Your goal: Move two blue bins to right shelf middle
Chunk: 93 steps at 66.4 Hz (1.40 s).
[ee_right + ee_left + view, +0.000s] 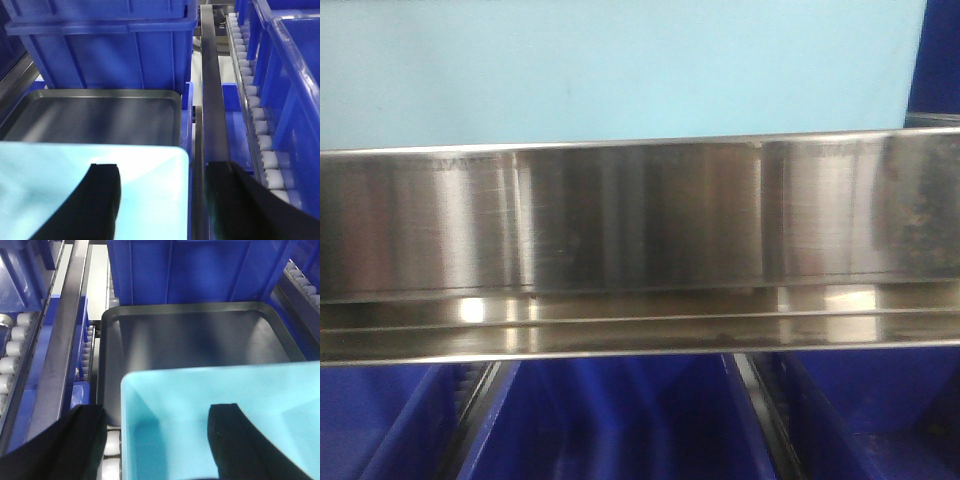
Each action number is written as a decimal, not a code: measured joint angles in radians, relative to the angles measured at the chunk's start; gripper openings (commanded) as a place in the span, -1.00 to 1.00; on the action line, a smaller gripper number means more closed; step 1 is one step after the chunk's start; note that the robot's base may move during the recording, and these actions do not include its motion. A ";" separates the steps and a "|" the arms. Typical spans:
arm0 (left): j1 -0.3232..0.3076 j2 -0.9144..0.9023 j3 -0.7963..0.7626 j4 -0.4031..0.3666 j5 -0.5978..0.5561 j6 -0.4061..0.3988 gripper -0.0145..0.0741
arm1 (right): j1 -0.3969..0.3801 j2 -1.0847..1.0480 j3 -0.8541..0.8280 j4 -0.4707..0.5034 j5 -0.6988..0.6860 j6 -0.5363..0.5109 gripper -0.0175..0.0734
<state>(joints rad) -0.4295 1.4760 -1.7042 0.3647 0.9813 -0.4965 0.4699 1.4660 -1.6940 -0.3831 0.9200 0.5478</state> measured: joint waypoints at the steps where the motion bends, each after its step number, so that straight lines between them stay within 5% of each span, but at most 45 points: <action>1: 0.000 0.000 0.000 0.000 0.000 0.000 0.11 | 0.000 0.000 0.000 0.000 0.000 0.000 0.00; 60: 0.000 0.000 0.000 0.000 -0.071 0.000 0.11 | 0.000 0.000 0.000 0.000 -0.006 -0.001 0.00; 80: 0.000 0.000 0.000 0.001 -0.239 0.000 0.11 | 0.000 0.000 0.000 0.000 -0.018 -0.001 0.00; 93: 0.000 0.000 0.000 -0.002 -0.192 0.000 0.11 | 0.000 0.000 0.000 0.000 -0.043 -0.001 0.00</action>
<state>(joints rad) -0.4295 1.4760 -1.7042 0.3627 0.7894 -0.4965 0.4699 1.4660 -1.6940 -0.3831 0.8767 0.5470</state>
